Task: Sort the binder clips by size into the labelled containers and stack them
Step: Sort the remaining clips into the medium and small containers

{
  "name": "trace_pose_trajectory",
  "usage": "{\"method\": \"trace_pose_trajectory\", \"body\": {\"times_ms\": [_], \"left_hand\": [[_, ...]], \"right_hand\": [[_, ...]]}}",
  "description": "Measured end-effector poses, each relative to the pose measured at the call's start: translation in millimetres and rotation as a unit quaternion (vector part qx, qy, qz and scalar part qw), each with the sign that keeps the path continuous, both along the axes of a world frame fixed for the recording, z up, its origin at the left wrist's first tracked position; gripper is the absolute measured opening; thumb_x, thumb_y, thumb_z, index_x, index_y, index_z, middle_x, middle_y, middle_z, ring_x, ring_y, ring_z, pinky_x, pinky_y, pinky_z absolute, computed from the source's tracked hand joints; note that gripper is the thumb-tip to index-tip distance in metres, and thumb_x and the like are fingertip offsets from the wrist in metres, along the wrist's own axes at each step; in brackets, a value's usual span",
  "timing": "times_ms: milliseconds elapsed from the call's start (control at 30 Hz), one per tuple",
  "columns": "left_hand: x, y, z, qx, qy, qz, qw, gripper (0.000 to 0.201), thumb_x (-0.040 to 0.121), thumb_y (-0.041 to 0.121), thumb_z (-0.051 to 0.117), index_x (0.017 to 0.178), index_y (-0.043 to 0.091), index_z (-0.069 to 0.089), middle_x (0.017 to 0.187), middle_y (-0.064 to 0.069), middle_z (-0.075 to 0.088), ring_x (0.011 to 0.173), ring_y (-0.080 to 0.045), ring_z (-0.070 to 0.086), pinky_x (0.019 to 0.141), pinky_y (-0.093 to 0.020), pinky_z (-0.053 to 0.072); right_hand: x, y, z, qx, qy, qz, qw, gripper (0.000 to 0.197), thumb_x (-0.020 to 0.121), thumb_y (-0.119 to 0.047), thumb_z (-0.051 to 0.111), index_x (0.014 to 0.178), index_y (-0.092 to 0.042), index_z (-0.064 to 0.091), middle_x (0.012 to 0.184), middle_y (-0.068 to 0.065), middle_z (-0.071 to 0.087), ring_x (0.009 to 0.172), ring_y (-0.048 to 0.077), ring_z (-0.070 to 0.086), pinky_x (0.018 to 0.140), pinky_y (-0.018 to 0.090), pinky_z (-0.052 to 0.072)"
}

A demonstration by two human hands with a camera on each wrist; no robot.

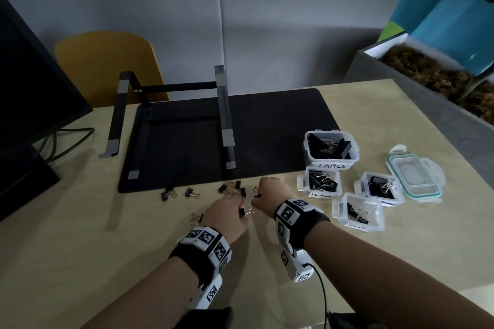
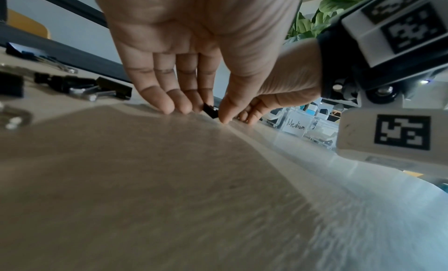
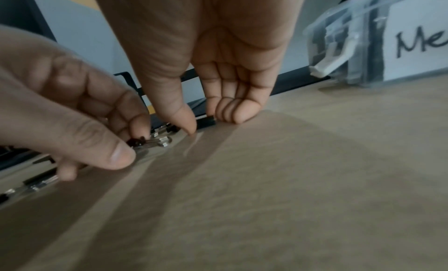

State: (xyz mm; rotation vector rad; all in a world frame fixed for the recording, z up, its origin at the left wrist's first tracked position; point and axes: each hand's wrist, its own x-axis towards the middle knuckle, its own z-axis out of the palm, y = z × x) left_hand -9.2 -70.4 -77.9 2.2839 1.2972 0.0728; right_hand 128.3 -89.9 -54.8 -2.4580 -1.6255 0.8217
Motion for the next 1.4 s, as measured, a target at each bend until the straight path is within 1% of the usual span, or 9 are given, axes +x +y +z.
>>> {"method": "trace_pose_trajectory", "body": {"times_ms": [133, 233, 467, 667, 833, 967, 1100, 1233, 1400], "left_hand": [[11, -6, 9, -0.008, -0.013, -0.028, 0.999, 0.025, 0.083, 0.024, 0.057, 0.107, 0.018, 0.058, 0.107, 0.003, 0.059, 0.096, -0.016, 0.057, 0.080, -0.027, 0.046], [27, -13, 17, -0.015, -0.034, -0.047, 0.998, 0.025, 0.082, 0.024, 0.058, 0.106, 0.018, 0.058, 0.106, 0.003, 0.058, 0.098, -0.015, 0.055, 0.083, -0.027, 0.046], [80, -41, 36, -0.017, -0.087, -0.096, 0.991, 0.020, 0.080, 0.021, 0.059, 0.100, 0.017, 0.060, 0.099, 0.003, 0.059, 0.091, -0.014, 0.055, 0.081, -0.024, 0.043], [122, -64, 49, -0.011, -0.090, -0.142, 0.986, 0.020, 0.082, 0.023, 0.059, 0.099, 0.014, 0.060, 0.101, 0.000, 0.060, 0.092, -0.018, 0.056, 0.080, -0.028, 0.046], [151, -78, 46, -0.005, -0.100, -0.159, 0.982, 0.017, 0.082, 0.025, 0.060, 0.097, 0.016, 0.059, 0.098, 0.001, 0.059, 0.088, -0.018, 0.056, 0.076, -0.027, 0.044], [162, -82, 39, -0.015, -0.104, -0.156, 0.982, 0.026, 0.085, 0.028, 0.061, 0.108, 0.019, 0.058, 0.103, 0.004, 0.058, 0.090, -0.013, 0.053, 0.077, -0.023, 0.043], [151, -73, 32, -0.019, -0.103, -0.098, 0.990, 0.028, 0.085, 0.031, 0.060, 0.111, 0.021, 0.058, 0.102, 0.006, 0.058, 0.090, -0.011, 0.055, 0.080, -0.024, 0.047], [119, -51, 26, -0.004, -0.069, 0.010, 0.998, 0.012, 0.086, 0.021, 0.054, 0.097, 0.019, 0.055, 0.093, 0.005, 0.054, 0.084, -0.014, 0.052, 0.075, -0.025, 0.043], [79, -25, 20, 0.014, 0.000, 0.146, 0.989, 0.024, 0.085, 0.017, 0.057, 0.108, 0.011, 0.057, 0.109, -0.005, 0.058, 0.093, -0.022, 0.055, 0.080, -0.030, 0.044]], "right_hand": [[17, -20, 7, 0.018, 0.044, -0.024, 0.999, 0.029, 0.077, -0.025, 0.062, 0.100, -0.007, 0.058, 0.102, 0.010, 0.063, 0.091, 0.025, 0.059, 0.069, 0.028, 0.045], [35, -45, 13, 0.065, 0.061, -0.056, 0.994, 0.026, 0.074, -0.023, 0.063, 0.097, -0.010, 0.059, 0.097, 0.007, 0.064, 0.086, 0.021, 0.058, 0.071, 0.028, 0.047], [92, -104, 31, 0.112, 0.038, -0.091, 0.989, 0.022, 0.076, -0.015, 0.058, 0.098, -0.014, 0.059, 0.098, 0.005, 0.064, 0.087, 0.021, 0.058, 0.071, 0.027, 0.045], [139, -135, 39, 0.085, -0.018, -0.104, 0.991, 0.026, 0.079, -0.017, 0.059, 0.104, -0.012, 0.059, 0.104, 0.007, 0.062, 0.102, 0.024, 0.054, 0.081, 0.029, 0.042], [159, -150, 38, 0.038, -0.034, -0.052, 0.997, 0.056, 0.078, -0.033, 0.064, 0.129, -0.021, 0.046, 0.129, 0.001, 0.047, 0.123, 0.021, 0.041, 0.102, 0.031, 0.036], [165, -152, 39, -0.010, -0.039, -0.003, 0.999, 0.086, 0.073, -0.049, 0.067, 0.144, -0.024, 0.026, 0.140, 0.000, 0.035, 0.130, 0.022, 0.031, 0.110, 0.034, 0.030], [169, -148, 38, -0.014, -0.063, 0.028, 0.998, 0.076, 0.076, -0.049, 0.065, 0.141, -0.023, 0.034, 0.138, 0.000, 0.037, 0.128, 0.022, 0.033, 0.109, 0.034, 0.030], [171, -145, 39, -0.010, -0.064, 0.043, 0.997, 0.070, 0.077, -0.048, 0.064, 0.138, -0.023, 0.040, 0.136, -0.001, 0.040, 0.125, 0.021, 0.036, 0.107, 0.032, 0.032], [175, -147, 37, 0.000, -0.062, 0.057, 0.996, 0.071, 0.077, -0.052, 0.064, 0.138, -0.023, 0.041, 0.134, -0.002, 0.041, 0.125, 0.020, 0.036, 0.107, 0.032, 0.032]]}}
